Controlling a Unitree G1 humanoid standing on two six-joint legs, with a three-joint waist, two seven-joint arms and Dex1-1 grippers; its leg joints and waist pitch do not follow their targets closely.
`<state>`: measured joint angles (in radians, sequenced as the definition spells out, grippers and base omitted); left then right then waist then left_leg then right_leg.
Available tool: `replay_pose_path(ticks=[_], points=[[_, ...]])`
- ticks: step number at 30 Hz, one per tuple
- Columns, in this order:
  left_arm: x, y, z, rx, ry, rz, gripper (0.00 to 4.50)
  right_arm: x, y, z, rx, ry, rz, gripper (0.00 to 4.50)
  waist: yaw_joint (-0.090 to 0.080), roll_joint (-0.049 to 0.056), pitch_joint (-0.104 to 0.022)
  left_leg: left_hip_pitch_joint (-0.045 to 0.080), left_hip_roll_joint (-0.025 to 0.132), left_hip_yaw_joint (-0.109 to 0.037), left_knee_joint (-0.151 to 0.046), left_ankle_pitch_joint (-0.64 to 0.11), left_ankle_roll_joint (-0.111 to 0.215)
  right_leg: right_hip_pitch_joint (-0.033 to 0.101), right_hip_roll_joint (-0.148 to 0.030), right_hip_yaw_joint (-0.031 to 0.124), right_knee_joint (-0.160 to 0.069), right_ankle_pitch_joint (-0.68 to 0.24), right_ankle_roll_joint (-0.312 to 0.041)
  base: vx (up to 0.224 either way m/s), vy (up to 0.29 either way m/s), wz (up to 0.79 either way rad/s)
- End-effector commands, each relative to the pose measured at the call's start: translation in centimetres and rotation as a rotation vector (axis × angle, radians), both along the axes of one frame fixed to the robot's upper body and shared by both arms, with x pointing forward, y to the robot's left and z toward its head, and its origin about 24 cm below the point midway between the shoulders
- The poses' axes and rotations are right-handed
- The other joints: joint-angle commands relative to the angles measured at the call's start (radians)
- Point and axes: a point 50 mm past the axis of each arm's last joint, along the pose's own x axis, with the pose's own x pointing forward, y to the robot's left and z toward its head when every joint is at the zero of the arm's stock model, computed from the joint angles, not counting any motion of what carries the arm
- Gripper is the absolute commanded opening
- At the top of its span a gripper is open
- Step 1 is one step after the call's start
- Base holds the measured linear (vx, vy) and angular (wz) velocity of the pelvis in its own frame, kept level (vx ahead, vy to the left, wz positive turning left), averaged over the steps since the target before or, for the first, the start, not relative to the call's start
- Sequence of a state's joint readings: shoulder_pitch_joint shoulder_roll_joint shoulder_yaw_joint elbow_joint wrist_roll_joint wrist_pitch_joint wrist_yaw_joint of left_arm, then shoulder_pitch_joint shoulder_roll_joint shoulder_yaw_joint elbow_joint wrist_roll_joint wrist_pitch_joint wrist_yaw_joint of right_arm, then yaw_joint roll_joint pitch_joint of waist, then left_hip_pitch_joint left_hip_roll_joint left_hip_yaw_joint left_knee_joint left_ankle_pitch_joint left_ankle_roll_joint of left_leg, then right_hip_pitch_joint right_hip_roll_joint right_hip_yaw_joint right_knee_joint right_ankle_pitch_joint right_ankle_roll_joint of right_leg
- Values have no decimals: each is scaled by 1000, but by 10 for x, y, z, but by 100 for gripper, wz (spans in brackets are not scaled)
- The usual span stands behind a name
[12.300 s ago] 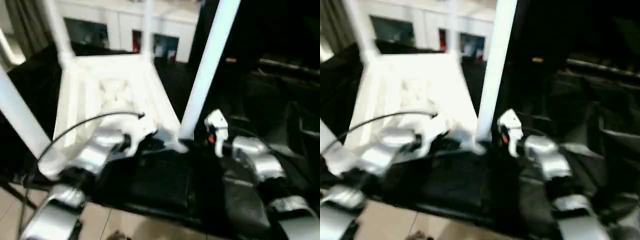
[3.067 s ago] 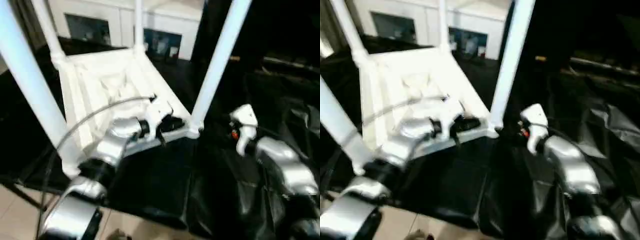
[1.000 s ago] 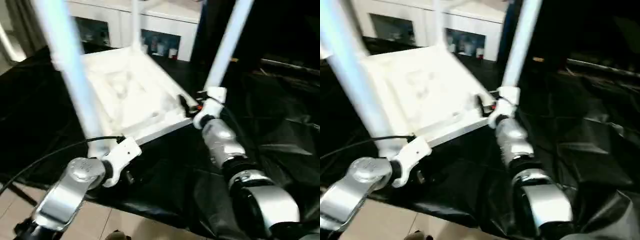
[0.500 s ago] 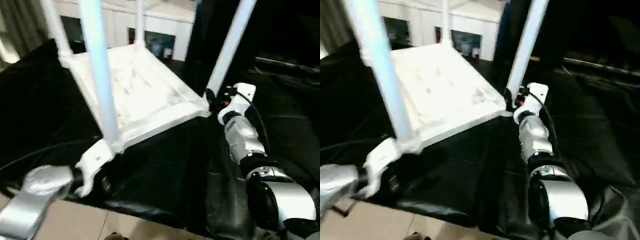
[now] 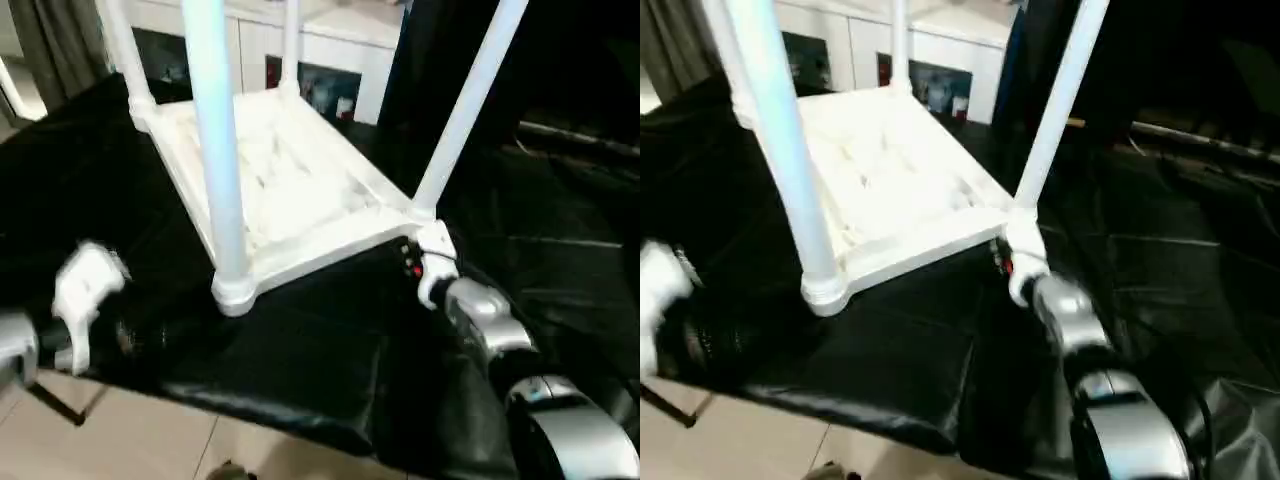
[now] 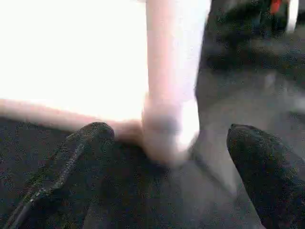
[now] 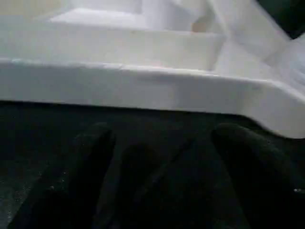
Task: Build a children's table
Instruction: Rotate table base
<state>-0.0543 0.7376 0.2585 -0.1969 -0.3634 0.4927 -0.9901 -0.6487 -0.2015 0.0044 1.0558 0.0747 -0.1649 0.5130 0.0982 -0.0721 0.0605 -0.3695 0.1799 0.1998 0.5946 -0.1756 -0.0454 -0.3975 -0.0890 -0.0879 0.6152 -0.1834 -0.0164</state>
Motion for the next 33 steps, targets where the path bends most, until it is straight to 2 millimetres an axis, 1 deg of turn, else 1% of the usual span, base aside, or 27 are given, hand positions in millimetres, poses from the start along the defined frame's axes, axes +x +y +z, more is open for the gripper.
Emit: replay_pose_path(ticks=[1,2,5,6,7,8,10,11,12,13,14,15,16,17,18,19,21,22,23,24,25,26,27,29,31,32,33], points=[[3,-5,0,-35,-17,-19,444,2,-13,6,5,-24,-61,378,-4,26,-56,25,59,-33,-92,-361,-69,31,-66,61,-69,-273,-182,0,0,0],[10,-12,-1,-69,-41,-25,444,2,-17,6,3,-26,-97,378,-6,25,-58,28,57,-32,-90,-367,-70,31,-69,64,-71,-290,-177,0,0,0],[23,-19,-5,-78,-76,-6,444,1,-24,4,-32,-24,-139,378,-6,25,-59,28,53,-29,-87,-342,-65,29,-65,64,-74,-277,-175,0,0,0],[29,-22,-8,-75,-87,4,444,1,-25,4,-43,-22,-150,378,-8,20,-64,19,54,-31,-85,-313,-58,39,-69,64,-67,-250,-179,0,0,0],[29,-22,-8,-75,-87,4,444,1,-25,4,-43,-22,-150,378,-8,20,-64,19,54,-31,-85,-313,-58,39,-69,64,-67,-250,-179,0,0,0],[35,-26,-10,-83,-93,6,444,1,-26,3,-46,-21,-154,378,-8,19,-65,20,53,-29,-82,-287,-49,37,-67,64,-66,-226,-180,0,0,0],[45,-30,-14,-100,-100,29,444,0,-25,3,-49,-18,-152,378,-8,19,-67,18,54,-29,-81,-269,-43,40,-67,64,-63,-203,-187,0,0,0],[47,-31,-14,-104,-101,36,444,0,-25,3,-49,-17,-151,378,-9,18,-66,20,51,-26,-80,-264,-37,37,-63,63,-65,-194,-191,0,0,0],[59,-37,-17,-107,-109,64,444,0,-23,2,-54,-12,-139,378,-7,19,-68,21,53,-27,-79,-254,-32,39,-66,63,-61,-175,-200,0,0,0],[59,-37,-17,-107,-109,64,444,0,-22,2,-54,-12,-139,378,-7,19,-68,21,53,-27,-79,-254,-32,39,-66,63,-61,-175,-200,0,0,0],[64,-48,-16,-142,-119,38,444,-1,-20,2,-56,-9,-131,378,-7,19,-67,19,53,-27,-79,-246,-29,41,-66,62,-61,-162,-206,0,0,0],[65,-53,-15,-162,-120,17,444,-1,-20,1,-57,-7,-129,378,-6,22,-68,20,54,-27,-78,-248,-32,41,-68,62,-60,-161,-210,0,0,0],[65,-56,-14,-177,-119,2,444,-1,-19,1,-57,-6,-127,378,-6,18,-69,20,56,-28,-79,-250,-32,43,-69,62,-60,-162,-212,0,0,0],[64,-70,-9,-238,-119,-63,444,-1,-18,1,-57,-1,-117,378,-7,16,-68,18,56,-28,-79,-250,-32,44,-70,62,-59,-165,-214,0,0,0],[60,-92,-2,-305,-110,-166,444,-1,-17,0,-61,1,-107,378,-5,16,-69,18,58,-26,-76,-239,-31,44,-72,62,-57,-151,-225,0,0,0],[60,-92,-2,-305,-110,-166,444,-1,-17,0,-61,1,-107,378,-5,16,-69,18,58,-26,-76,-239,-31,44,-72,62,-57,-151,-225,0,0,0],[56,-115,4,-354,-98,-267,444,-1,-15,0,-69,4,-96,378,-1,16,-67,22,58,-23,-76,-239,-25,39,-69,61,-59,-147,-232,0,0,0],[56,-115,4,-354,-98,-267,444,-1,-15,0,-69,4,-96,378,1,16,-66,22,56,-23,-76,-247,-24,40,-69,61,-61,-167,-227,0,0,0],[53,-133,7,-375,-87,-351,444,0,-13,0,-74,4,-83,378,2,14,-66,21,57,-23,-77,-250,-25,41,-69,61,-62,-176,-222,0,0,0],[51,-143,9,-380,-83,-400,444,0,-12,1,-75,5,-76,378,7,16,-68,24,58,-24,-76,-243,-28,40,-69,61,-61,-172,-214,0,0,0],[49,-155,11,-385,-81,-453,444,1,-10,1,-75,6,-69,378,7,13,-68,20,58,-24,-76,-234,-27,43,-69,62,-60,-161,-214,0,0,0],[48,-168,13,-398,-77,-504,444,2,-6,2,-76,7,-54,378,9,15,-69,21,58,-23,-75,-224,-25,43,-70,62,-59,-146,-216,0,0,0],[48,-168,13,-398,-77,-504,444,2,-6,2,-76,7,-54,378,9,13,-69,19,56,-23,-74,-214,-23,45,-68,61,-57,-133,-217,0,0,0],[48,-187,17,-407,-78,-561,444,4,1,4,-81,9,-23,378,7,7,-69,15,54,-22,-72,-197,-16,48,-68,62,-57,-121,-217,0,0,0],[48,-191,18,-407,-77,-572,444,5,3,4,-84,9,-14,378,6,6,-70,12,54,-23,-72,-189,-13,52,-70,62,-56,-120,-214,0,0,0],[48,-192,18,-407,-77,-573,444,5,3,4,-85,9,-13,378,0,5,-70,10,54,-24,-71,-191,-10,53,-71,61,-58,-134,-209,0,0,0],[50,-201,17,-397,-78,-593,444,5,8,4,-84,9,2,378,-6,2,-69,9,54,-23,-70,-188,-5,53,-71,61,-60,-141,-211,0,0,0]])
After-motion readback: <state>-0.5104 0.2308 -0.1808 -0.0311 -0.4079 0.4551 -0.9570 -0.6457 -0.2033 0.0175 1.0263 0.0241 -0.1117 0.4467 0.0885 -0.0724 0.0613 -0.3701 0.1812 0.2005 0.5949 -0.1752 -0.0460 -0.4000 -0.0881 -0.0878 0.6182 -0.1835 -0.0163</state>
